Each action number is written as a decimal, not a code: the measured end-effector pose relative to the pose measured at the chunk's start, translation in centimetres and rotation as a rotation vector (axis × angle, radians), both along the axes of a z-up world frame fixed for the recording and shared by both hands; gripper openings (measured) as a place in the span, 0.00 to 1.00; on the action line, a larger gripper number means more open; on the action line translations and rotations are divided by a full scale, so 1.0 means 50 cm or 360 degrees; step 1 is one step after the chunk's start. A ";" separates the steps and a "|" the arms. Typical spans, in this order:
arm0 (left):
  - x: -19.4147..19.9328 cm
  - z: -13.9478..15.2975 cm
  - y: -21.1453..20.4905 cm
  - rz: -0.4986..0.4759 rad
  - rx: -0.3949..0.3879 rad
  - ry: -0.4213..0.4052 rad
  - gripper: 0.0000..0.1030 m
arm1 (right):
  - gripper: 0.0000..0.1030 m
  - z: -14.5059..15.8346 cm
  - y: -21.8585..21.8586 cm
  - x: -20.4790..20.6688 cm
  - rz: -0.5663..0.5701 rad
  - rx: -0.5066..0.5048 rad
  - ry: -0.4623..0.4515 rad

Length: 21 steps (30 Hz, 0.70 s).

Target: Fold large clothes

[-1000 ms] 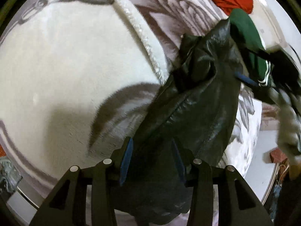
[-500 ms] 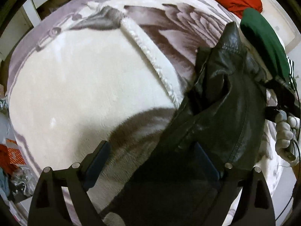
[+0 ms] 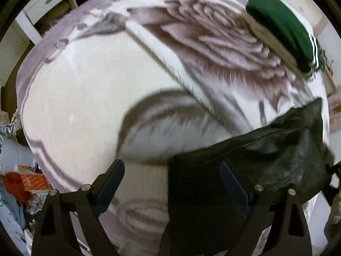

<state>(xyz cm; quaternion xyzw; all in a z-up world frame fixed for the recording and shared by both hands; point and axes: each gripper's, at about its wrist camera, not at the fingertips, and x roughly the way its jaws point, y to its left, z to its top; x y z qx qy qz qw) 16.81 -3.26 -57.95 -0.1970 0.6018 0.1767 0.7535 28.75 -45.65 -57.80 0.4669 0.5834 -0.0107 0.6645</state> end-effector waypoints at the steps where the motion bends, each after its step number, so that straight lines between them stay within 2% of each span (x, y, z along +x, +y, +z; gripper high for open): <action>1: -0.006 -0.013 -0.007 0.0008 -0.0021 0.0020 0.89 | 0.31 -0.018 -0.029 -0.018 -0.0010 -0.0016 0.0093; 3: -0.018 -0.030 -0.015 0.0033 -0.0065 0.0042 0.89 | 0.39 -0.077 -0.061 -0.038 0.0017 0.0020 0.0343; 4: -0.022 -0.036 -0.017 0.0049 -0.0082 0.0050 0.89 | 0.43 -0.083 -0.069 -0.048 0.0011 0.0072 0.0396; 5: -0.028 -0.046 -0.018 0.0074 -0.0102 0.0057 0.89 | 0.52 -0.080 -0.079 -0.050 0.0036 0.0087 0.0433; 6: -0.031 -0.051 -0.020 0.0093 -0.0107 0.0070 0.89 | 0.53 -0.066 -0.084 -0.048 0.0093 0.0033 0.0447; 9: -0.040 -0.065 -0.022 0.0156 -0.0120 0.0098 0.89 | 0.54 0.017 -0.070 -0.028 0.0421 -0.0255 0.0404; 11: -0.037 -0.065 -0.026 0.0174 -0.0088 0.0089 0.89 | 0.55 0.064 -0.078 -0.002 0.0581 -0.0414 0.0316; 12: -0.033 -0.064 -0.029 0.0168 -0.0074 0.0083 0.89 | 0.55 0.089 -0.054 0.022 0.0709 -0.0496 0.0261; 13: -0.027 -0.063 -0.034 0.0158 -0.0056 0.0076 0.89 | 0.55 0.114 -0.012 0.054 0.0829 -0.0564 0.0187; 16: -0.003 -0.061 -0.049 0.0129 -0.0030 0.0059 0.89 | 0.66 0.157 0.109 0.154 0.1230 -0.0644 -0.0090; 19: 0.017 -0.068 -0.060 0.0102 -0.0023 0.0056 0.89 | 0.68 0.137 0.228 0.242 0.1558 -0.0599 -0.0312; 21: 0.026 -0.083 -0.066 0.0091 0.0001 0.0091 0.89 | 0.68 0.110 0.309 0.279 0.1791 -0.0582 -0.0367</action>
